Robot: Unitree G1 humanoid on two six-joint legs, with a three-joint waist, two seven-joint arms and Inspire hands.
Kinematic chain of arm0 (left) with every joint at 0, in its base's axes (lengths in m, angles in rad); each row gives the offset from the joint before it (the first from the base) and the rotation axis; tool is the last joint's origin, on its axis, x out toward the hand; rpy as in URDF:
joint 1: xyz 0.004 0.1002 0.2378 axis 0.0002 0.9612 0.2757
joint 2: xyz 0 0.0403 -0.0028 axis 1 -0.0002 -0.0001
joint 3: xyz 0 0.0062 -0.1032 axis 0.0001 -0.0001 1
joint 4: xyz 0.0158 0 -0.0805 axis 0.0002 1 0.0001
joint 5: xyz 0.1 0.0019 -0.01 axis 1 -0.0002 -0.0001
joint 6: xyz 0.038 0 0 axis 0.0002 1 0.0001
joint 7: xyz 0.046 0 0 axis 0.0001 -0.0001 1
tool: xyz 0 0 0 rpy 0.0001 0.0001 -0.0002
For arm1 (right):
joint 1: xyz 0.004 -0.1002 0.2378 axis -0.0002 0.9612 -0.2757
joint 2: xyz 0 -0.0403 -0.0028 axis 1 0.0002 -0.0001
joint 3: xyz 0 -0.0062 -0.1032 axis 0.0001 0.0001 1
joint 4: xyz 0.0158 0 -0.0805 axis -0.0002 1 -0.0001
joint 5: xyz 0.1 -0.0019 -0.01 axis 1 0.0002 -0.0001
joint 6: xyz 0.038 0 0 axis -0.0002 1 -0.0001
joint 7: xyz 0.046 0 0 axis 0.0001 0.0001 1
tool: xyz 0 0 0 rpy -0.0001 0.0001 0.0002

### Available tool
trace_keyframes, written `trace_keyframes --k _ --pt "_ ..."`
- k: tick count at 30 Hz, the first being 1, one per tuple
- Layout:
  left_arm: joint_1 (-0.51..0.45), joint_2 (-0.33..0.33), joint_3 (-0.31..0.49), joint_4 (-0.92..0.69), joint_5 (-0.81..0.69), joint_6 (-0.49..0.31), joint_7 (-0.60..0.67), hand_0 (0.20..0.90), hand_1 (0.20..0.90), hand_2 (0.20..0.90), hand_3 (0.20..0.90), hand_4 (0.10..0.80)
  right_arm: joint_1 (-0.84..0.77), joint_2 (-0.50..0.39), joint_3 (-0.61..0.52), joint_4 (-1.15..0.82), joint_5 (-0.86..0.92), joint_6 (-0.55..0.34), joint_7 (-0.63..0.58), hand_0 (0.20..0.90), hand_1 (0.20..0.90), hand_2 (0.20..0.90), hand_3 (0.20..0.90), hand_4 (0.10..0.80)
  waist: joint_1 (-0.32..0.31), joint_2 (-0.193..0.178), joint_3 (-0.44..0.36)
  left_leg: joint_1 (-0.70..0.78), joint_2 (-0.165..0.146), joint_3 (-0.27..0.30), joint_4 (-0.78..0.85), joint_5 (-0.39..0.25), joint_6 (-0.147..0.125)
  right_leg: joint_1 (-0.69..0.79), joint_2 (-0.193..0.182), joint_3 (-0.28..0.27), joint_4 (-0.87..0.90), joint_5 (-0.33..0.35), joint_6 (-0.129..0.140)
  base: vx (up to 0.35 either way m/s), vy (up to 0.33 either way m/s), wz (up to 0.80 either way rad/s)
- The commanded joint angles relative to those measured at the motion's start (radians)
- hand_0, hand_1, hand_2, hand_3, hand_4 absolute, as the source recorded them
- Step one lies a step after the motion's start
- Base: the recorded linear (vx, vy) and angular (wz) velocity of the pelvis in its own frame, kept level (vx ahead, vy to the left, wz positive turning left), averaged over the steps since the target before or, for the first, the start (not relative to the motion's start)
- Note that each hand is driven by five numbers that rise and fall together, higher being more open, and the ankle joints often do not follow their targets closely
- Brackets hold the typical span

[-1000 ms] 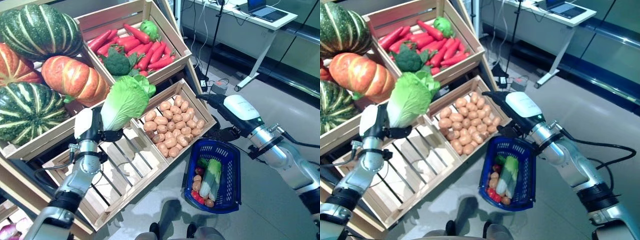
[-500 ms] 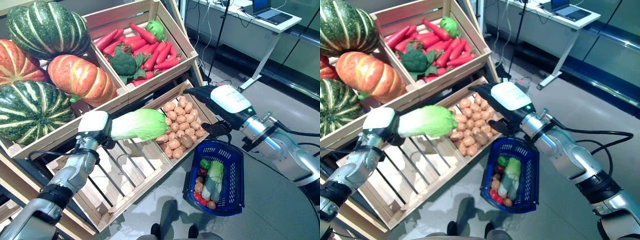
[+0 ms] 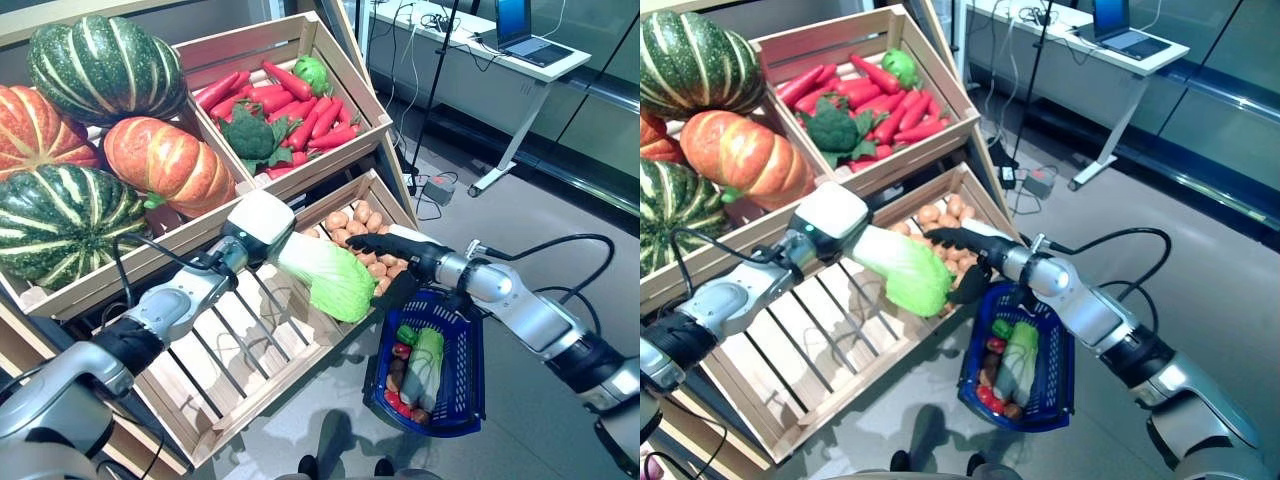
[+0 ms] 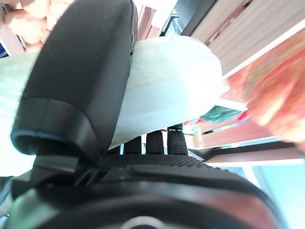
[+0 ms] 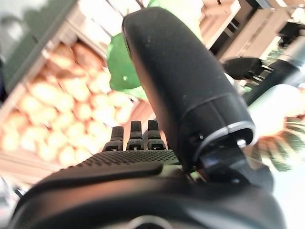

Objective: Put vegetables into the basket

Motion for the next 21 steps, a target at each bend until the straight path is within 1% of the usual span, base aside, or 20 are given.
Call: trace_keyframes --k 1,3,5,11,16,19,21 --pt "-0.198 -0.031 -0.003 0.023 0.054 -0.001 0.034 0.300 0.300 0.300 0.300 0.400 -0.131 0.080 0.005 0.033 0.119 0.017 0.031 0.900 0.900 0.900 0.900 0.800 0.008 -0.006 -0.112 0.020 -0.035 -0.001 0.001 -0.074 0.015 0.001 0.013 -0.017 0.048 -0.026 -0.045 0.041 -0.003 0.07" --pt "-0.211 -0.061 -0.033 0.024 0.112 -0.017 0.020 0.300 0.300 0.300 0.300 0.400 -0.152 0.138 0.027 0.107 0.142 0.051 0.035 0.900 0.900 0.900 0.900 0.800 0.014 -0.010 -0.117 0.024 -0.033 -0.002 0.001 -0.073 0.015 0.007 0.013 -0.021 0.045 -0.026 -0.046 0.052 -0.009 0.11" --pt "-0.218 -0.069 -0.050 0.015 0.156 -0.031 -0.001 0.300 0.300 0.300 0.300 0.400 -0.161 0.164 0.029 0.143 0.154 0.074 0.040 0.900 0.900 0.900 0.900 0.800 0.017 -0.012 -0.118 0.027 -0.033 -0.004 0.001 -0.074 0.015 0.010 0.013 -0.023 0.047 -0.028 -0.047 0.045 -0.004 0.10" --pt "-0.230 -0.094 -0.086 0.041 0.269 -0.077 -0.037 0.300 0.300 0.300 0.300 0.400 -0.212 0.194 0.039 0.215 0.111 0.113 0.079 0.900 0.900 0.900 0.900 0.800 0.016 -0.017 -0.121 0.035 -0.034 -0.007 0.001 -0.075 0.017 0.016 0.012 -0.022 0.051 -0.032 -0.049 0.036 0.006 0.04" --pt "-0.226 -0.083 -0.089 0.061 0.321 -0.121 -0.033 0.300 0.300 0.300 0.300 0.400 -0.231 0.158 0.031 0.235 0.071 0.153 0.127 0.900 0.900 0.900 0.900 0.800 0.011 -0.020 -0.127 0.038 -0.035 -0.003 0.001 -0.078 0.018 0.019 0.011 -0.019 0.048 -0.031 -0.047 0.000 0.000 0.00" --pt "-0.217 -0.058 -0.090 0.072 0.348 -0.149 -0.026 0.300 0.300 0.300 0.300 0.400 -0.225 0.118 0.018 0.251 0.059 0.160 0.156 0.900 0.900 0.900 0.900 0.800 0.006 -0.020 -0.128 0.041 -0.033 0.004 0.001 -0.077 0.017 0.020 0.010 -0.017 0.047 -0.029 -0.045 0.000 0.000 0.00" --pt "-0.208 -0.033 -0.086 0.090 0.364 -0.173 0.000 0.300 0.300 0.300 0.300 0.400 -0.220 0.082 0.007 0.261 0.061 0.161 0.180 0.900 0.900 0.900 0.900 0.800 0.003 -0.021 -0.127 0.041 -0.032 0.009 0.001 -0.076 0.016 0.019 0.010 -0.016 0.046 -0.027 -0.044 0.000 0.000 0.00"
